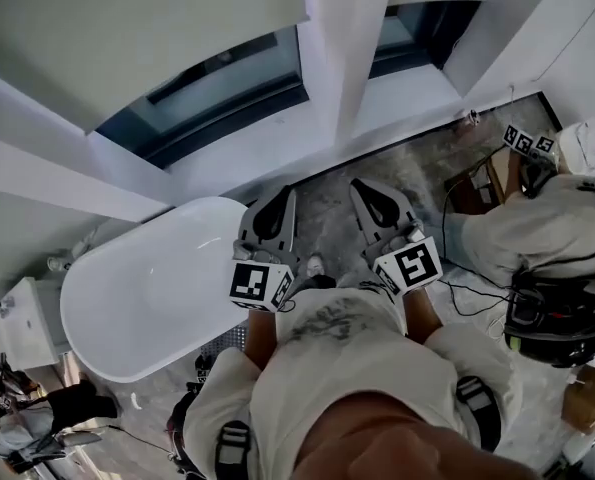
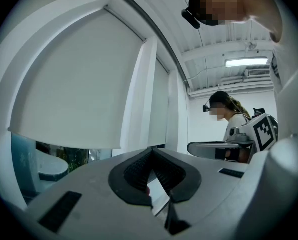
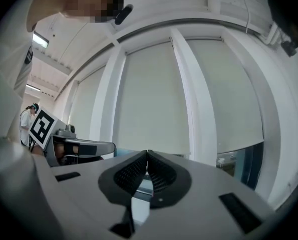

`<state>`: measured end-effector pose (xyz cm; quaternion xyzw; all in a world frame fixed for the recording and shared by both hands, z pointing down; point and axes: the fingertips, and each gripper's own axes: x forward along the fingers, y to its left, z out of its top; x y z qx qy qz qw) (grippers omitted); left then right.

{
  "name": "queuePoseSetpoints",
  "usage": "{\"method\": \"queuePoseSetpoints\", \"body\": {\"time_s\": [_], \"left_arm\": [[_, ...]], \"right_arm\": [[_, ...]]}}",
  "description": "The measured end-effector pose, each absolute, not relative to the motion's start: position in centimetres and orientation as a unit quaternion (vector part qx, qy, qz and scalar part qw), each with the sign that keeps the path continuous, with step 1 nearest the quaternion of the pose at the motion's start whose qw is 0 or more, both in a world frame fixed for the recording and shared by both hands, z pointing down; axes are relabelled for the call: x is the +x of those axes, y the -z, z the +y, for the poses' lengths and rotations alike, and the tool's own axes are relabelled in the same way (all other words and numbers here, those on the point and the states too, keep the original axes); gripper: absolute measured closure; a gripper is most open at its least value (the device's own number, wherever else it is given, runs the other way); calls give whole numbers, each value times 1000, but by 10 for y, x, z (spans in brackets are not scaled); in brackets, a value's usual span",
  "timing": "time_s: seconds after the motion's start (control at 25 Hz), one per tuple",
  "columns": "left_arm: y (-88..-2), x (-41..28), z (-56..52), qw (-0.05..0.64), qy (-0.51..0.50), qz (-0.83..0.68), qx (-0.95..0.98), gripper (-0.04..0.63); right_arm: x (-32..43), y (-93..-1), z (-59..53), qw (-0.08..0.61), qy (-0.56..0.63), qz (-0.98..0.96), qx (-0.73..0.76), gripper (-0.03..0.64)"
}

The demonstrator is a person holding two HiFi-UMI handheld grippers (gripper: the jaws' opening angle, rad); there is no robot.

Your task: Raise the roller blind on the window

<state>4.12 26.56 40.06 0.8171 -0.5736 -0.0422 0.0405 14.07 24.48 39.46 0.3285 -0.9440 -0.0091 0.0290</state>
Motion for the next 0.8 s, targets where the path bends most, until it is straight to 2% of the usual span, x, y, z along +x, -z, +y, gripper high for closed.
{"method": "queuePoseSetpoints", "body": {"time_s": [0.4, 0.8], "left_arm": [[-403, 13, 223, 38, 46, -564, 824, 586], [-402, 16, 167, 43, 47, -560, 826, 586]], "right_arm": [[120, -401, 200, 36, 14, -935, 354, 555], [119, -401, 147, 41, 11, -936, 351, 555]]}}
